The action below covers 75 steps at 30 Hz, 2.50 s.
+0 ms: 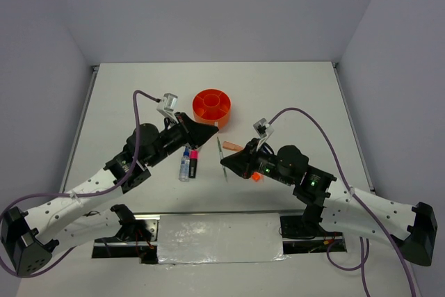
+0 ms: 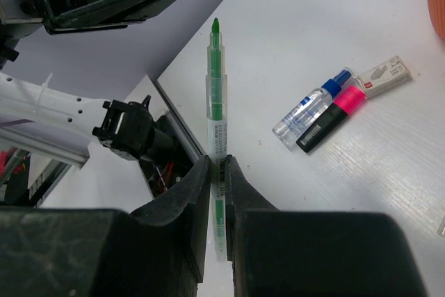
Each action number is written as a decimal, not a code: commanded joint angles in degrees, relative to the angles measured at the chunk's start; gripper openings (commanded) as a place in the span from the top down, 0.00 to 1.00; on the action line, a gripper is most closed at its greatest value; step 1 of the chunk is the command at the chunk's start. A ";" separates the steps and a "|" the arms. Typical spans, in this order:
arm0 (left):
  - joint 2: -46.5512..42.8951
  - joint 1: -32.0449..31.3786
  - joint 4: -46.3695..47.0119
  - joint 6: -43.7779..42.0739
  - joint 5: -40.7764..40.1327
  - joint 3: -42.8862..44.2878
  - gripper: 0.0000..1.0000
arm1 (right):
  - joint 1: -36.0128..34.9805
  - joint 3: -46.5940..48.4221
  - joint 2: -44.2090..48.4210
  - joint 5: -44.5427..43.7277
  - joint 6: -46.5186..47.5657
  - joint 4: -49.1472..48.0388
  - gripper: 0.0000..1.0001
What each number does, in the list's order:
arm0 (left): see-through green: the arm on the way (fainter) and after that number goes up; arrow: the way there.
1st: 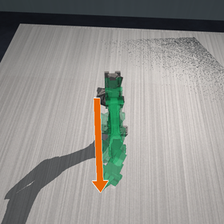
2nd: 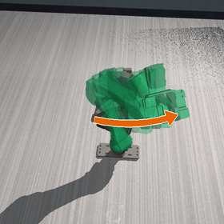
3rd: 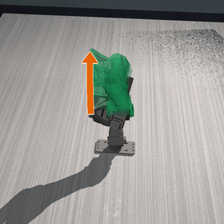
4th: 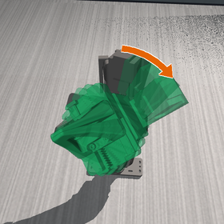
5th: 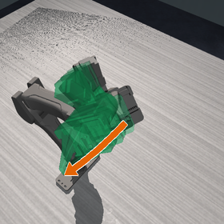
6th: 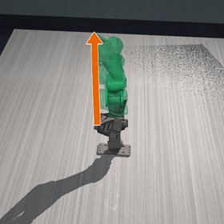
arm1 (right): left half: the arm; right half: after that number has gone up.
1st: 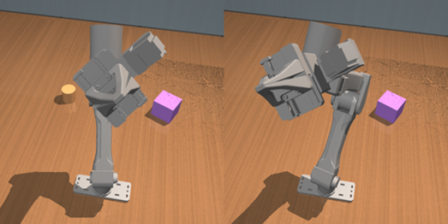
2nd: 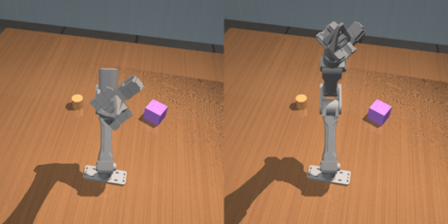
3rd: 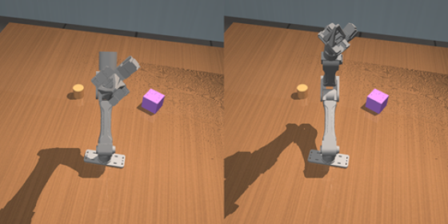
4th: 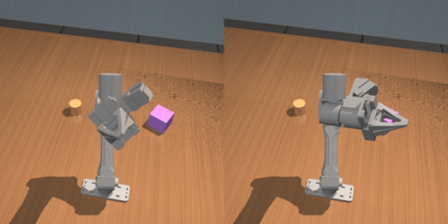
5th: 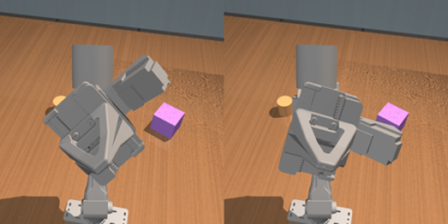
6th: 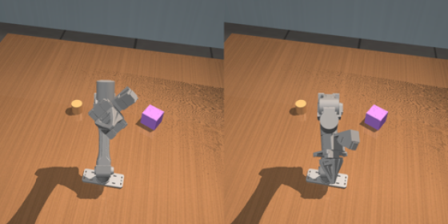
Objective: Sort the stationery into containers
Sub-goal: Close the pen cap on the pen.
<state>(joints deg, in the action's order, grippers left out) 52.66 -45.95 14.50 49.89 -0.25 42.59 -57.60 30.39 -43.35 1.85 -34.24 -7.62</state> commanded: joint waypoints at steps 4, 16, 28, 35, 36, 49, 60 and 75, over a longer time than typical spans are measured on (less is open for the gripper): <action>-0.37 -0.28 3.78 0.47 0.78 -0.40 0.87 | -0.32 1.34 -0.33 -1.76 -0.13 -1.70 1.00; 0.42 -0.28 4.31 0.38 0.52 -0.75 0.87 | -0.40 1.95 -1.21 -0.88 -0.13 -1.87 1.00; 0.51 -0.28 5.10 0.74 0.87 -1.98 0.87 | -0.32 2.48 -0.94 -1.76 -0.21 -1.09 1.00; 0.33 -0.28 5.45 1.00 1.04 -2.86 0.86 | -0.32 2.83 -1.21 -3.25 -0.30 -1.00 1.00; 0.33 -0.28 5.71 1.00 1.30 -2.86 0.86 | -0.40 2.83 -1.29 -3.43 -0.39 -1.00 1.00; 0.07 -0.28 6.15 1.18 1.57 -3.21 0.86 | -0.32 3.88 -2.70 -3.96 -0.65 -1.43 1.00; 0.25 -0.28 9.23 2.05 1.75 -5.85 0.87 | -0.32 6.87 -3.31 -5.45 -2.85 -2.66 1.00; 0.33 -0.45 9.75 -2.94 6.57 -5.41 0.88 | -0.32 10.39 -3.76 -12.23 -0.58 -4.59 1.00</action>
<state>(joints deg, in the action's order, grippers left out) 53.47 -45.89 24.64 50.76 0.73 36.75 -58.15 36.01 -48.23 -5.82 -37.39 -6.22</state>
